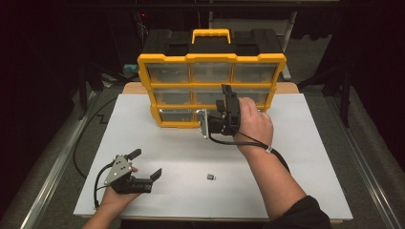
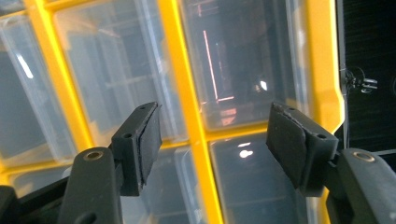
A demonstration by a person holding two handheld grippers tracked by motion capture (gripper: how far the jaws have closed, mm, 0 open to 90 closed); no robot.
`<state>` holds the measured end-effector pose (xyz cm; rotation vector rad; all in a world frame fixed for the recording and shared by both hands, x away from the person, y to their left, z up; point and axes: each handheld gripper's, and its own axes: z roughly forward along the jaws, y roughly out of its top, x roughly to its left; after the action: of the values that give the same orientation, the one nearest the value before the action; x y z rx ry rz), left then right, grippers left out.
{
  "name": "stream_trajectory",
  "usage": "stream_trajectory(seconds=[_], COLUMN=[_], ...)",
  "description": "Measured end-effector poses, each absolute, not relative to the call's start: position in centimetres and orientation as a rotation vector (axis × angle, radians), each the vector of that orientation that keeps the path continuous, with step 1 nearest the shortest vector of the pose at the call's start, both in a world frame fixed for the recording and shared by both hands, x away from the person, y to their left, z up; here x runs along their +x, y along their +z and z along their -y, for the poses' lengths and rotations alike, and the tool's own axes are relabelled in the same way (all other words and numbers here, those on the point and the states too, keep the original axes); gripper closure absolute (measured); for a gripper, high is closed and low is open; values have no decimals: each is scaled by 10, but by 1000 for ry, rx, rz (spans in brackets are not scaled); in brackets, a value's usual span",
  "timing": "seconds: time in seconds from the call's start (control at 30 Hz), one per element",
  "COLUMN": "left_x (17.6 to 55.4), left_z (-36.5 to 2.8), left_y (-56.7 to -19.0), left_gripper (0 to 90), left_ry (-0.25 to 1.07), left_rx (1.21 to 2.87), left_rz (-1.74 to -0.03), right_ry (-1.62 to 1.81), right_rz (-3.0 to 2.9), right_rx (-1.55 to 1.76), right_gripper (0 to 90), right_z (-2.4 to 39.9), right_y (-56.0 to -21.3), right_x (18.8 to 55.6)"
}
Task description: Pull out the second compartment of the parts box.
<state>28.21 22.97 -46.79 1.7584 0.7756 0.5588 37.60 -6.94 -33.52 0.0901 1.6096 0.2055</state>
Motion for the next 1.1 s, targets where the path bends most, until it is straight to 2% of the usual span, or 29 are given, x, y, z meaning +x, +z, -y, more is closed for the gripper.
stream_trajectory(seconds=[0.33, 0.5, 0.83, 1.1], left_x=[281, 280, 280, 280], left_z=[-231, -230, -231, -231], left_y=[-467, -467, -467, -467], left_gripper=[1, 1, 1, 1], left_ry=[557, 555, 554, 549], left_rx=[1747, 1754, 1755, 1757], left_rz=[-775, -768, -767, -765], right_ry=[208, 207, 149, 98], right_rz=[-1565, -1531, -1516, -1496], right_rx=[66, 67, 62, 29], right_gripper=[459, 559, 688, 730], right_z=[58, 54, 47, 36], right_y=[-314, -303, -290, -288], right_x=[383, 386, 403, 411])
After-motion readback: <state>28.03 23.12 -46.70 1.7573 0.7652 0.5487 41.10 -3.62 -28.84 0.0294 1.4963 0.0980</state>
